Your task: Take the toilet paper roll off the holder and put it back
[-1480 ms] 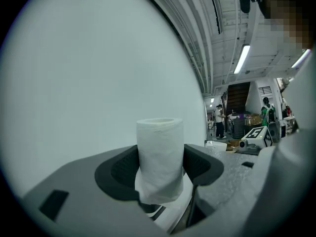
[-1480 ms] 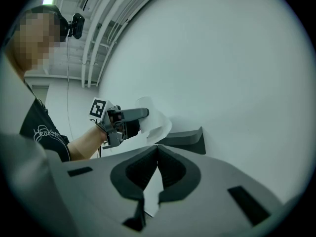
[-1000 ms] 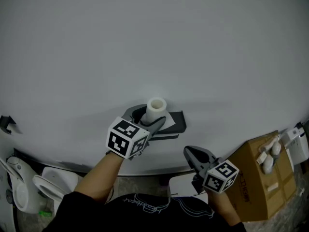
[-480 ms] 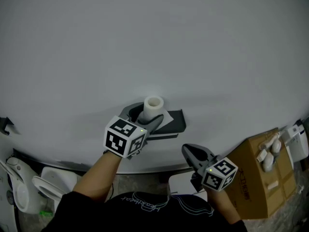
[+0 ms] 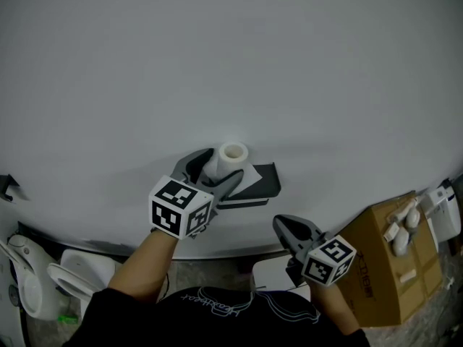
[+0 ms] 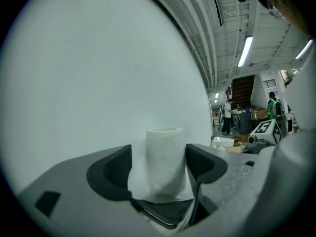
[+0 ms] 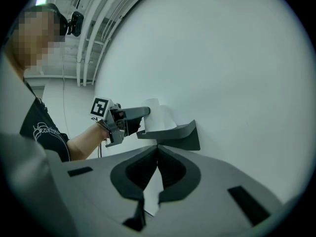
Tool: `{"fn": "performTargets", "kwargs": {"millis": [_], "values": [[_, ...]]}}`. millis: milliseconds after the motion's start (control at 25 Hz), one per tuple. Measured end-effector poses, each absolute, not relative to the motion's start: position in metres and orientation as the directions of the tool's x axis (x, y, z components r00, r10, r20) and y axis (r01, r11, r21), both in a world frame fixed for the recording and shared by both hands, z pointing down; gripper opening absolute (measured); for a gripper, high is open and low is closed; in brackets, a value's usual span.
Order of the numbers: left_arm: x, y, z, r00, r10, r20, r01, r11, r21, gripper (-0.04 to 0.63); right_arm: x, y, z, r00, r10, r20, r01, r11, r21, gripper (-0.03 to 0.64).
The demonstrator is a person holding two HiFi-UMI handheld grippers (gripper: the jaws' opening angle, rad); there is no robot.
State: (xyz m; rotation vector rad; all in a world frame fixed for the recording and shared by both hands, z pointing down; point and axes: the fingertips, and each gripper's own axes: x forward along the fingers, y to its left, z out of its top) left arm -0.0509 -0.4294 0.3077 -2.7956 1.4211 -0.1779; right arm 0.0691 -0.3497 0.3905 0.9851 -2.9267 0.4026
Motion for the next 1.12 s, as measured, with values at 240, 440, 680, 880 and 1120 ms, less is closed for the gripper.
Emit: {"fn": "performTargets", "kwargs": {"millis": [240,440,680,880,1120], "values": [[-0.063,-0.403,0.285,0.591,-0.806,0.015,-0.806,-0.591,-0.015,0.331,0.064,-0.341,0.385,-0.801,-0.592,0.090,-0.594,0.767,-0.240,0.005],[-0.068,-0.369,0.284,0.629,-0.777,-0.002,-0.776,-0.629,0.047,0.234,0.059,-0.323,0.377,-0.807,-0.586,0.068,-0.583,0.774,-0.249,0.005],[-0.068,-0.325,0.296,0.663,-0.748,-0.025,-0.744,-0.662,0.088,0.054,0.051,-0.296,0.369,-0.824,-0.565,0.034,-0.555,0.795,-0.246,0.005],[-0.064,-0.296,0.321,0.685,-0.729,0.001,-0.723,-0.680,0.123,0.012,0.045,-0.278,0.363,-0.832,-0.555,0.007,-0.540,0.806,-0.240,0.005],[-0.065,-0.267,0.349,0.688,-0.726,0.009,-0.715,-0.677,0.174,0.006,0.033,-0.256,0.363,-0.845,-0.535,0.009,-0.524,0.824,-0.214,0.005]]}}
